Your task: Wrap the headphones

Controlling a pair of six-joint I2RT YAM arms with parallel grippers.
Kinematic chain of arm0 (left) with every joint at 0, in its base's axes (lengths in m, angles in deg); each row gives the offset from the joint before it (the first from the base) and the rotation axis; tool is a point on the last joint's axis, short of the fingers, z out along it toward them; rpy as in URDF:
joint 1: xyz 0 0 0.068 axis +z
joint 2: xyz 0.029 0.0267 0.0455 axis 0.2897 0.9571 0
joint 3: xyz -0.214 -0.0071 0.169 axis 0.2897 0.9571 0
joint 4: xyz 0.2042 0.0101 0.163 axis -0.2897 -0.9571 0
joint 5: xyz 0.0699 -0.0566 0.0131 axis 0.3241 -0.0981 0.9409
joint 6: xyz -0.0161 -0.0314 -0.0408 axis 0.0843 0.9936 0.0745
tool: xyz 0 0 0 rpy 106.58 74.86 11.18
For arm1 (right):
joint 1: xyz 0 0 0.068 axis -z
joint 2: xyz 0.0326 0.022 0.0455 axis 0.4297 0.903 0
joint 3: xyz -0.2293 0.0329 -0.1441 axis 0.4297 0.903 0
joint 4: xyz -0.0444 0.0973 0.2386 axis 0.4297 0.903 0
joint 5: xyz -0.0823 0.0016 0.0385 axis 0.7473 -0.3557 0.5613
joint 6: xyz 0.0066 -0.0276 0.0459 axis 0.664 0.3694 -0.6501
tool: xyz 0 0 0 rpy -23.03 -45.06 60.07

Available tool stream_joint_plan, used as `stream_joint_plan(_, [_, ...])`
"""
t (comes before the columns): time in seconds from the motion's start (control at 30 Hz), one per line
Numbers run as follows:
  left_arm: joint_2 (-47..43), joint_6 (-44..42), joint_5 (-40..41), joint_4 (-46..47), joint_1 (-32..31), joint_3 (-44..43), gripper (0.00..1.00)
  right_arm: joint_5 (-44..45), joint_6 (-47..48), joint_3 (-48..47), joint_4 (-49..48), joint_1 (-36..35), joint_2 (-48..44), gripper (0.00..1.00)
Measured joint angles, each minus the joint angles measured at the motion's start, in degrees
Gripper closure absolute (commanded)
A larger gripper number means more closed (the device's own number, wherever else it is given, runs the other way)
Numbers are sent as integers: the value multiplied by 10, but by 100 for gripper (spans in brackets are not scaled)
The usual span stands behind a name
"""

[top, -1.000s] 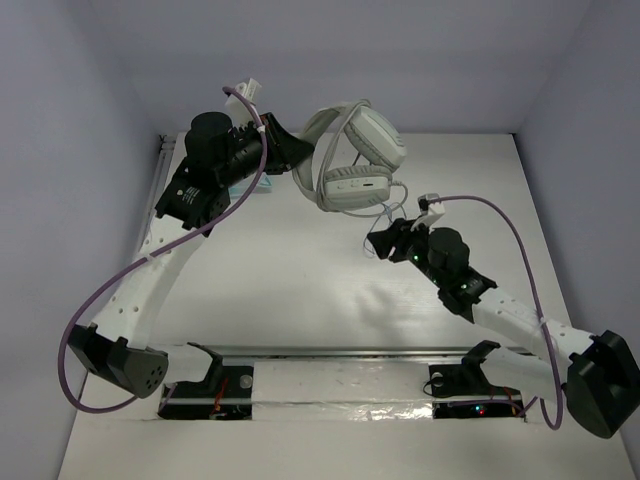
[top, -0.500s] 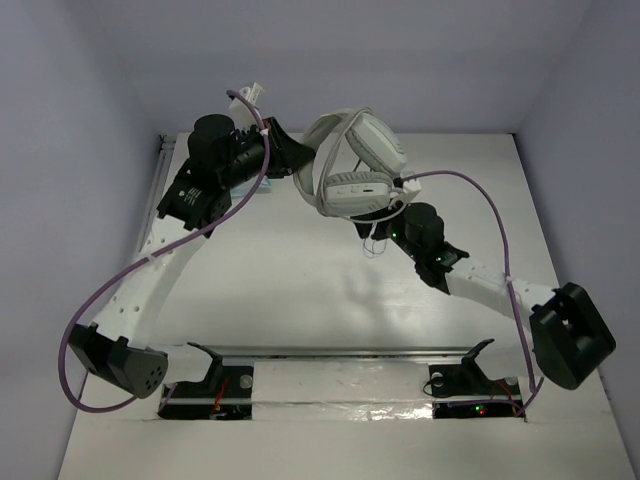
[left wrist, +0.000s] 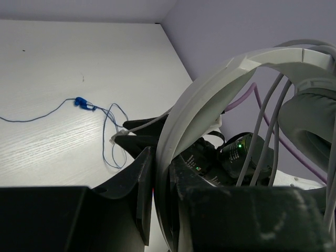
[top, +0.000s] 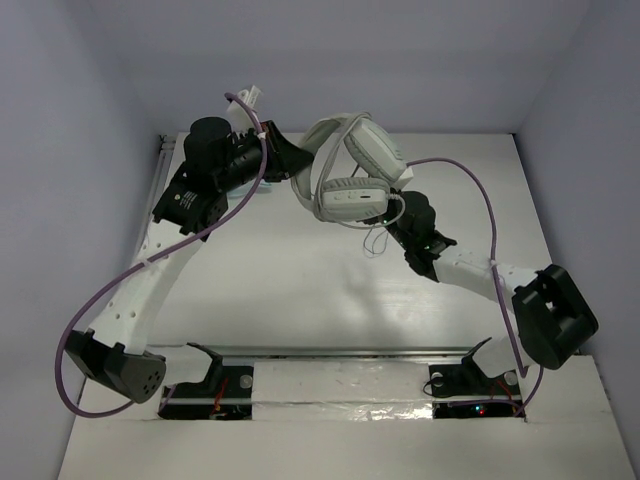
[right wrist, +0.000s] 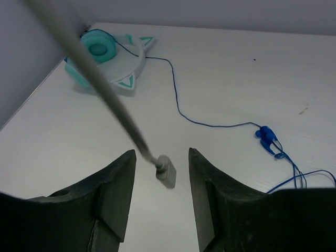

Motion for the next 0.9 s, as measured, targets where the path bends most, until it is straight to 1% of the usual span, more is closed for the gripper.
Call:
stream_joint_plan(0.13, [-2, 0, -2, 0, 0, 0, 100, 7, 0, 0, -7, 0, 6, 48])
stream_joint_plan(0.23, [-2, 0, -4, 0, 0, 0, 100, 7, 0, 1, -15, 0, 10, 54])
stream_joint_plan(0.27, [-2, 0, -5, 0, 0, 0, 100, 7, -1, 1, -17, 0, 10, 70])
stream_joint_plan(0.3, [-2, 0, -5, 0, 0, 0, 100, 7, -1, 2, -22, 0, 10, 78])
stream_joint_plan(0.37, [-2, 0, -5, 0, 0, 0, 100, 5, -7, 5, -31, 0, 10, 88])
stream_joint_plan(0.57, [-1, 2, 17, 3, 0, 0, 100, -24, -43, 44, -38, 0, -6, 87])
stream_joint_plan(0.63, [2, 6, 32, 12, 0, 0, 100, -43, -63, 59, -36, 0, -14, 88])
stream_joint_plan(0.67, [5, 10, 40, 23, 0, 1, 100, -55, -76, 66, -35, 0, -18, 92])
stream_joint_plan(0.7, [8, 17, 49, 38, 0, 4, 100, -69, -89, 73, -36, 0, -22, 93])
stream_joint_plan(0.77, [12, 32, 66, 69, 0, 20, 100, -97, -122, 85, -36, 0, -35, 95])
stream_joint_plan(0.9, [26, 68, 108, 130, 0, 67, 100, -149, -199, 103, -36, -9, -60, 95])
